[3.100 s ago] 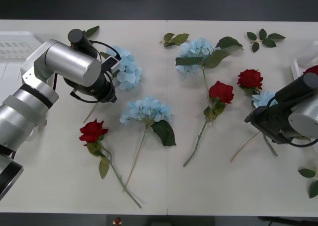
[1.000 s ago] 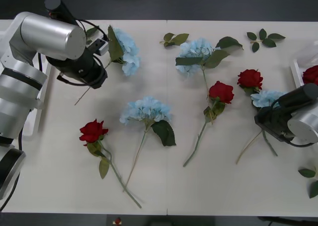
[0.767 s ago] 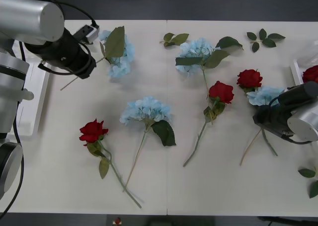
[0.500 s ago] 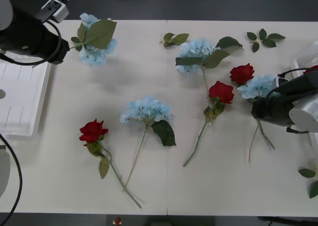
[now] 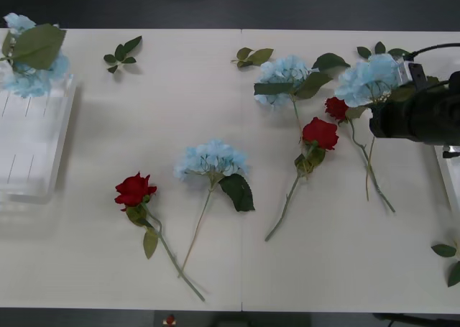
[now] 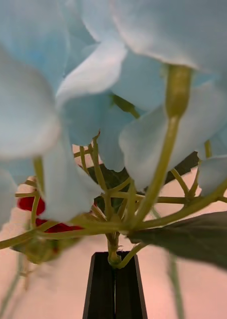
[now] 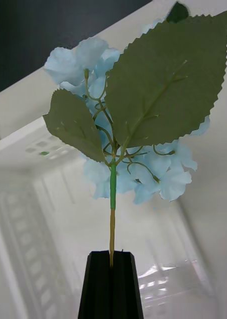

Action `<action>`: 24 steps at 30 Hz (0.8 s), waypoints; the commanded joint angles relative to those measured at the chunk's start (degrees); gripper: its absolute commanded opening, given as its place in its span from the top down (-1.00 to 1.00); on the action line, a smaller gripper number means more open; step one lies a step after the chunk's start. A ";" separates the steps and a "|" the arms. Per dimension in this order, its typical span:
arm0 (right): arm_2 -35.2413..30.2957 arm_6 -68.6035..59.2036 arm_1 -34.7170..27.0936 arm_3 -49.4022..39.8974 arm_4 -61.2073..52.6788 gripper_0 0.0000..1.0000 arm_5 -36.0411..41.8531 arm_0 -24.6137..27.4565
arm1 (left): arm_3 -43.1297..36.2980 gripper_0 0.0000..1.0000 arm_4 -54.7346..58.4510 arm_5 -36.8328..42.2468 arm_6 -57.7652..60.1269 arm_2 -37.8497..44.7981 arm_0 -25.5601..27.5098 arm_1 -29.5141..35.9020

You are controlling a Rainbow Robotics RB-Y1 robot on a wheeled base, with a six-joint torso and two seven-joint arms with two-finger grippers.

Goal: Put the red flowers into the right box and the blue flowers into the left box

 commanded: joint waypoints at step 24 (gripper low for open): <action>-20.60 26.93 9.68 -9.86 -32.85 1.00 -6.17 -1.12 | 24.90 1.00 6.43 -28.82 -0.71 -14.59 8.89 10.33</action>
